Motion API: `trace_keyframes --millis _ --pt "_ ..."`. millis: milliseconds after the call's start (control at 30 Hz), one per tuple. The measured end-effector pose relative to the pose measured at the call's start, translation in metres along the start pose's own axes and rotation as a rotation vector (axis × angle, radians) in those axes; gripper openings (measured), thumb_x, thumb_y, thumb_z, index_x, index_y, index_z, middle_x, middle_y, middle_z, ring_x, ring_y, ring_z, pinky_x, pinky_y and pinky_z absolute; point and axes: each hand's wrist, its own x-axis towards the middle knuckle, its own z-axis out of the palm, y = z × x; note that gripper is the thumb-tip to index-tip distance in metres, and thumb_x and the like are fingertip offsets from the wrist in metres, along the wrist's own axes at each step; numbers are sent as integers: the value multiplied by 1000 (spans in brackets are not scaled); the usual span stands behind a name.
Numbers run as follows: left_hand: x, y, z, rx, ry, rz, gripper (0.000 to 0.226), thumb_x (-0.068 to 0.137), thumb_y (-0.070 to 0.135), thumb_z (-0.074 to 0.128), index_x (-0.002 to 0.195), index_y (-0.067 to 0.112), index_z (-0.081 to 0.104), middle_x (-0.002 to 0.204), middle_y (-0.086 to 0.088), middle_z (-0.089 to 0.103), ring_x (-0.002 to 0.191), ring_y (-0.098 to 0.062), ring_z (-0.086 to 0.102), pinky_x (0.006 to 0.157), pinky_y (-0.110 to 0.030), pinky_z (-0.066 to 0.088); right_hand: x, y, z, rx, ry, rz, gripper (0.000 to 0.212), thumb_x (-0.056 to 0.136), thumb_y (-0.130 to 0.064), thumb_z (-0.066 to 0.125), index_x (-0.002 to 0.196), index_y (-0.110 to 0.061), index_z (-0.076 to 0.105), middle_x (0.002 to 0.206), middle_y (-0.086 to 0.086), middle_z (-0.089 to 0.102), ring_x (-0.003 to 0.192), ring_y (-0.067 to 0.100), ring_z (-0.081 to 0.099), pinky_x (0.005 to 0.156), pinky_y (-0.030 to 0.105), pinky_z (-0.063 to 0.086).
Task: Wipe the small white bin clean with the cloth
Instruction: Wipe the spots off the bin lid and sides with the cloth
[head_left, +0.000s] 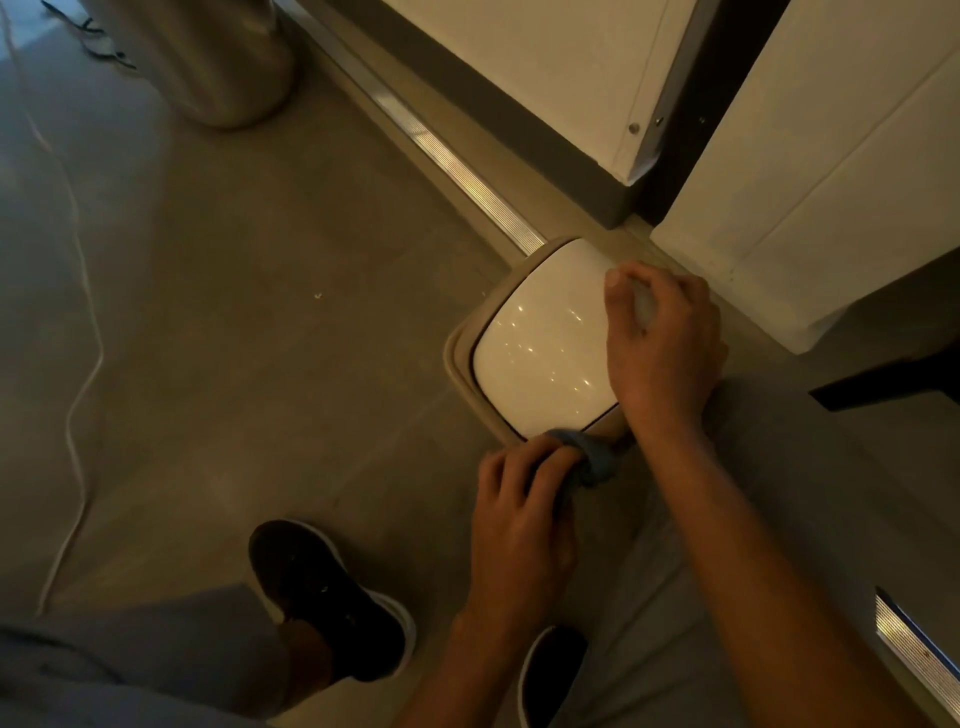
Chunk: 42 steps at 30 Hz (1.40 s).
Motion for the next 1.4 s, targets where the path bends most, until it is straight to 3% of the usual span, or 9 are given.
trace_keyframes --millis 100,367,533,767,900,1033,1167,1333,1400 --pt "-1 -15 0 25 54 -88 34 91 5 63 125 12 61 131 -1 56 110 -24 50 89 -34 47 -1 1 1 -11 11 -16 41 97 -55 43 121 -29 63 125 0 56 113 19 51 94 42 40" --pt "-5 -14 0 52 -9 -26 44 91 15 56 135 14 58 137 -2 54 112 -25 49 92 -29 46 -2 1 4 -18 42 -21 40 97 -56 43 119 -30 64 122 -1 57 110 18 52 88 35 36" --pt "3 -22 -5 109 -21 -99 44 85 -1 70 127 12 65 131 0 58 106 -23 51 90 -21 39 -3 0 4 -7 54 -25 41 96 -56 43 118 -30 65 120 -1 58 108 18 52 87 36 38" --pt "14 -34 -28 81 -152 -113 42 90 18 51 129 22 63 133 8 55 110 -17 51 92 -22 43 -3 0 2 1 69 -35 41 96 -55 44 118 -29 66 119 -1 60 107 19 54 86 36 40" --pt "52 -30 -57 -49 -87 -230 33 97 17 57 129 25 62 121 12 57 110 -8 52 91 -14 41 -3 1 2 8 77 -36 41 96 -55 44 118 -28 67 119 -2 61 107 18 54 84 33 37" --pt "100 -15 -86 -129 75 -185 31 99 16 58 129 25 60 114 10 61 103 -10 58 85 -17 44 -3 1 2 -2 67 -43 42 96 -55 44 119 -28 66 119 -1 61 107 19 54 84 33 39" --pt "144 -15 -77 -99 119 -139 36 101 19 56 136 18 57 119 13 57 109 -3 50 89 -5 34 -2 0 2 11 82 -41 38 97 -53 47 119 -29 66 118 -3 62 105 17 54 85 31 36" --pt "147 -44 -38 -3 -156 -86 43 108 42 34 148 29 42 145 11 48 126 -4 39 104 -23 31 0 3 4 30 97 -31 38 96 -54 48 117 -29 67 113 -5 63 101 13 54 82 30 40" --pt "151 -57 -34 -104 -143 -121 34 109 39 31 136 32 51 130 11 55 114 7 44 102 -28 36 1 3 4 41 98 -35 38 96 -56 47 115 -30 67 110 -6 63 97 11 54 81 35 48"
